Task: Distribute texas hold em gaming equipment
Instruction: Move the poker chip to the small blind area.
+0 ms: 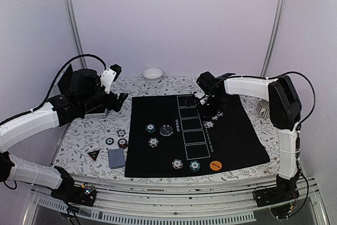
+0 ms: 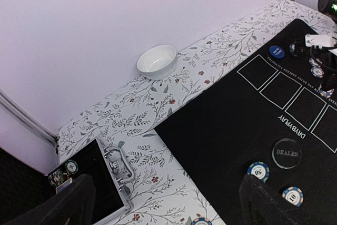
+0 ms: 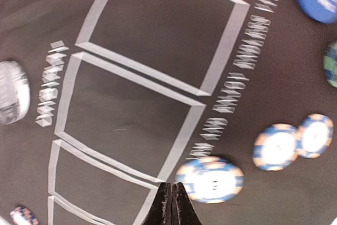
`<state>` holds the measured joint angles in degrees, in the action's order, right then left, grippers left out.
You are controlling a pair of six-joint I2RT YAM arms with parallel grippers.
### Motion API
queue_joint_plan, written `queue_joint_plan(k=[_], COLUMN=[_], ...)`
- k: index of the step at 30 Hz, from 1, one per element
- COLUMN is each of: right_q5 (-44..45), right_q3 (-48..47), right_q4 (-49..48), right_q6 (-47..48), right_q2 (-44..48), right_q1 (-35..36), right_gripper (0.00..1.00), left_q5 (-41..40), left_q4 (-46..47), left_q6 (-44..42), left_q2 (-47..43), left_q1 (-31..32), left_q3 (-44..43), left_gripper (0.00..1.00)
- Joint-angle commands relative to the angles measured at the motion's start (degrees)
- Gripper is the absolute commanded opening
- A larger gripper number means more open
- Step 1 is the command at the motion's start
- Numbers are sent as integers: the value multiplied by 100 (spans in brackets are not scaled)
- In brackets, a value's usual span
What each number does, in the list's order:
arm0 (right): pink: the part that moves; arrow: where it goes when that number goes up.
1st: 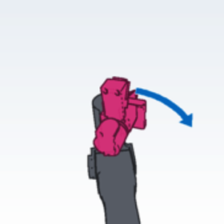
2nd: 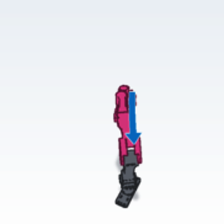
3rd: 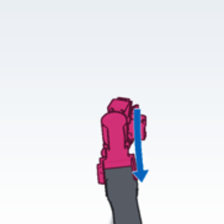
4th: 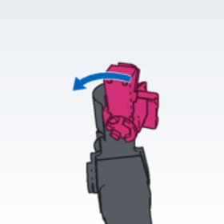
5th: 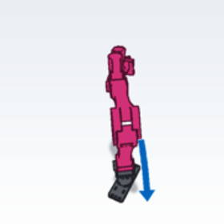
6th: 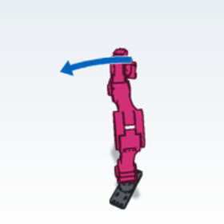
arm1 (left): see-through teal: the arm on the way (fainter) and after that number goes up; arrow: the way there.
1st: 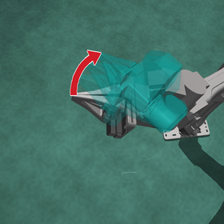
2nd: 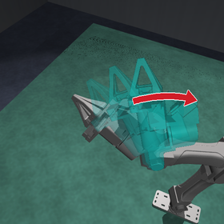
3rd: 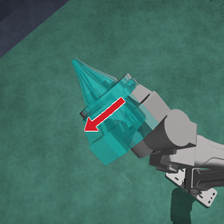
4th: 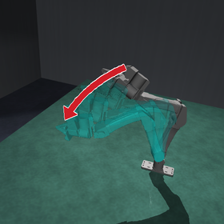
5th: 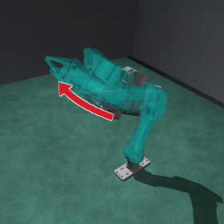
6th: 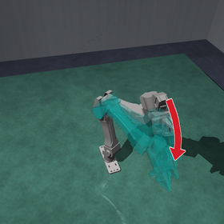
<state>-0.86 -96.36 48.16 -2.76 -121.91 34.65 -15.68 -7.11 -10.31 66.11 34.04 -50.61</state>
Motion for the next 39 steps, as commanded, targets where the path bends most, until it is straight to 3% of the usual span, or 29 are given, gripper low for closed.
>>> queue_joint_plan(k=[1, 19, 28, 34, 39], right_q5=[-363, 885, 1189, 921, -435], right_q3=[254, 601, 223, 35, 368], right_q4=[-190, 133, 179, 292, -256], right_q6=[6, -271, -115, -115, 41], right_q2=[-13, -39, -198, 62, 542], right_q1=[88, -510, -818, -794, -515], right_gripper=[3, 3, 3, 3, 3], left_q5=[39, 30, 21, 12, -3], left_q4=[123, 131, 140, 158, 115], left_q6=[-33, -55, -54, -59, -66], left_q2=[-115, -133, -111, -51, 73], left_q1=[-57, -64, -64, -70, -73], left_q3=[69, 86, 102, 113, 72], left_gripper=[98, 98, 98, 98, 98])
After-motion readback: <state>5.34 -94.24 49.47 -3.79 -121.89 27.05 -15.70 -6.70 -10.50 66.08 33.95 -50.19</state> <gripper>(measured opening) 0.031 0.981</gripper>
